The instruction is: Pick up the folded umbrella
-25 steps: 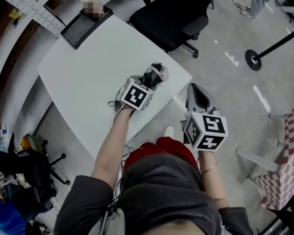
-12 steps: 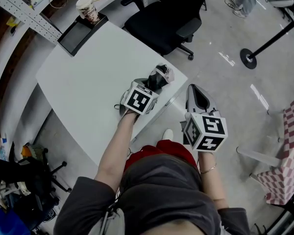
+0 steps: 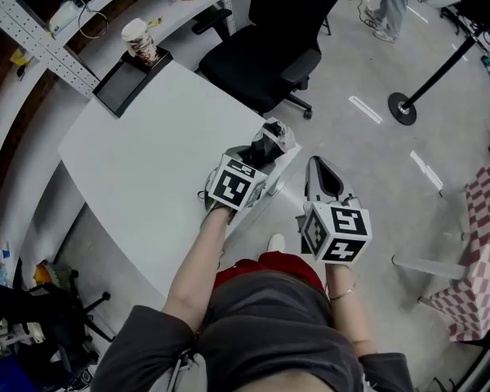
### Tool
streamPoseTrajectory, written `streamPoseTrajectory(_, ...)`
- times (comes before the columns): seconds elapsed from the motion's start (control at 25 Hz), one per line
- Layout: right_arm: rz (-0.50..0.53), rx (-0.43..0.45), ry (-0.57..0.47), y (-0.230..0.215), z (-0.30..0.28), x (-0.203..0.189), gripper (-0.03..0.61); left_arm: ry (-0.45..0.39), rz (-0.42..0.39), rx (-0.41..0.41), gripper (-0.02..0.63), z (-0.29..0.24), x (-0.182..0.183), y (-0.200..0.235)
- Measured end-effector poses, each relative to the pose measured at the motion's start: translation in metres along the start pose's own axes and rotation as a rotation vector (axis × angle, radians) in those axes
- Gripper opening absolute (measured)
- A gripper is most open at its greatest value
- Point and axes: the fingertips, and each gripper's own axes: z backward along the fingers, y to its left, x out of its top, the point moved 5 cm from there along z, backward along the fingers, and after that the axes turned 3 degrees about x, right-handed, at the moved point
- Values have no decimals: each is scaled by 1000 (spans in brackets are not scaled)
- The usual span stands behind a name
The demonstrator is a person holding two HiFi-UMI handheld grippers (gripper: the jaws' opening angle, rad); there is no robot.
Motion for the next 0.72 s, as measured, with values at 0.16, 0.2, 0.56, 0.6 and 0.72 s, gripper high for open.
streamPoseTrajectory(0.16,3,-5,-17,-1,5,7,18,-54,-5,-6,235,5,16,-7)
streamPoseTrajectory(0.2,6,-4,-22,-1,7,9,18,-66,-6,-5,235,7,19,-8)
streamPoseTrajectory(0.56,15,5,-55,-6,15,21,18,-171,8,4,236,23,50,-18)
streamPoseTrajectory(0.6,17,7,-59,-6,16,22,18,-186,10,6,236,26,53,-19)
streamPoseTrajectory(0.72,22,15,-72,-8,19,26,18,-228,15,16,235,35,62,-23)
